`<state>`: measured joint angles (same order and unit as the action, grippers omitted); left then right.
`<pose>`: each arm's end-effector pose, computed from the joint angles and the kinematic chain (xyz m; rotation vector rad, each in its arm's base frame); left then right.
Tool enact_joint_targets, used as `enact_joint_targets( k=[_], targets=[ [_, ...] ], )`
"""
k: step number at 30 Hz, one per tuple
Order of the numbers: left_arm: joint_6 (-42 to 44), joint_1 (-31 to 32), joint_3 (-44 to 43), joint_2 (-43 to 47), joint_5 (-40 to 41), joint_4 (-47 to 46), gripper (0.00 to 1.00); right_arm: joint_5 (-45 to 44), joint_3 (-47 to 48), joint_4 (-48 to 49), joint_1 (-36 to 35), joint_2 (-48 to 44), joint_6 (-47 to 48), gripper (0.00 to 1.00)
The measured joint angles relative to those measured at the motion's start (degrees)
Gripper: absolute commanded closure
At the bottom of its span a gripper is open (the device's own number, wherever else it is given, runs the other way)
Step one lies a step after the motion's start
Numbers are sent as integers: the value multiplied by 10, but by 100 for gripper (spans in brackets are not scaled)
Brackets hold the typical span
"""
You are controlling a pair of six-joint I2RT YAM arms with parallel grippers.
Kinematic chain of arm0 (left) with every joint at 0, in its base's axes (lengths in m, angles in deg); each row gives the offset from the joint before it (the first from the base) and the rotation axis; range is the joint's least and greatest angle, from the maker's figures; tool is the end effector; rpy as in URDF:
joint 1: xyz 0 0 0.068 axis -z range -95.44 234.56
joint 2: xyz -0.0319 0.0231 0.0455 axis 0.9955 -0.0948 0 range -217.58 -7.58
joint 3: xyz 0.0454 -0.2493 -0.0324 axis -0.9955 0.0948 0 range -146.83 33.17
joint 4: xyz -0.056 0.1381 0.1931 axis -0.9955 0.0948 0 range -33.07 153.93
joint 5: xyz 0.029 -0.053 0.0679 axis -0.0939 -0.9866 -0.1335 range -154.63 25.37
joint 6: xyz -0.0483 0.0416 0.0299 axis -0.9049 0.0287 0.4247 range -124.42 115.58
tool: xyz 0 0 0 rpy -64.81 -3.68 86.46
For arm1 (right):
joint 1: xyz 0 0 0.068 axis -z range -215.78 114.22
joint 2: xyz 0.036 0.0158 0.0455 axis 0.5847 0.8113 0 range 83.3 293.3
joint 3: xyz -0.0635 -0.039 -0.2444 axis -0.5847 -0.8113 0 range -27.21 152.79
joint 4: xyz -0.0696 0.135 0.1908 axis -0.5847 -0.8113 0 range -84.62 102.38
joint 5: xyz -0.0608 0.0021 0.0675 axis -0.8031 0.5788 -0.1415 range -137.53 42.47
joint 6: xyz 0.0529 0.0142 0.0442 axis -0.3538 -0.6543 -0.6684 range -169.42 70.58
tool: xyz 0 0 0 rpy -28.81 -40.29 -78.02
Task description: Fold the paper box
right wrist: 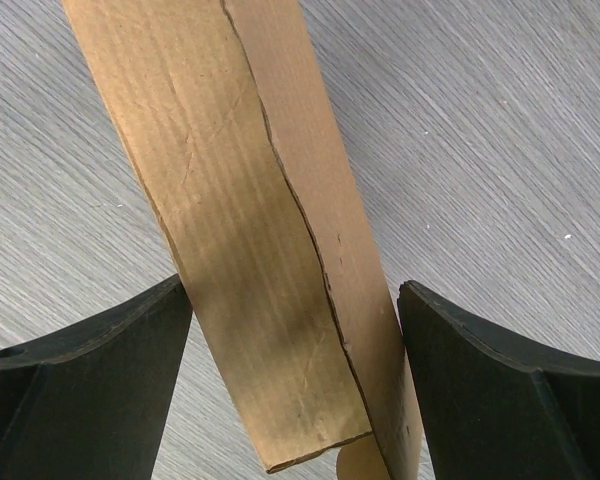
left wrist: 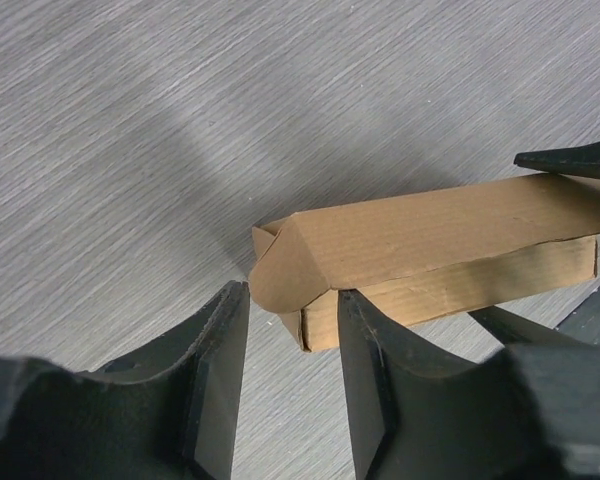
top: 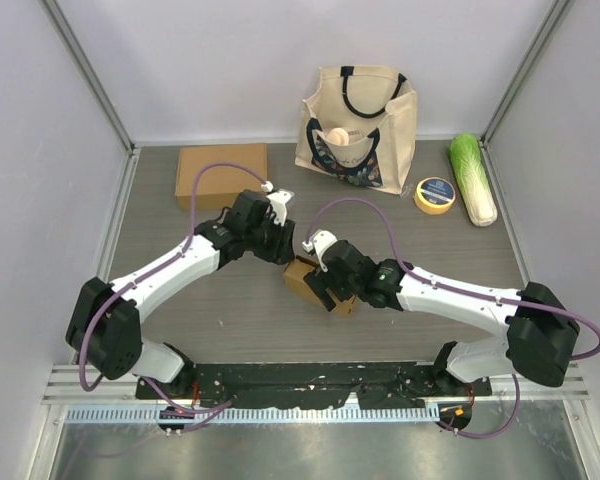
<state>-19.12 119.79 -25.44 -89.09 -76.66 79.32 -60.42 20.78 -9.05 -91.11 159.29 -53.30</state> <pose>0.2439 -0.1869 0.2315 0.5387 2.3813 -0.6565 0.1657 0.2171 0.2002 -0.9563 2.2171 0.2037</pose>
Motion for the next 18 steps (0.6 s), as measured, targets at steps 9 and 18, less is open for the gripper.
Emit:
enact_joint_targets(
  k=[9, 18],
  targets=[
    [9, 0, -20, -26, 0, 24, 60, -9, 0, 0, 0, 4, 3, 13],
    [14, 0, -32, -43, -5, 26, 100, -16, 0, 0, 0, 5, 5, 13]
  ],
)
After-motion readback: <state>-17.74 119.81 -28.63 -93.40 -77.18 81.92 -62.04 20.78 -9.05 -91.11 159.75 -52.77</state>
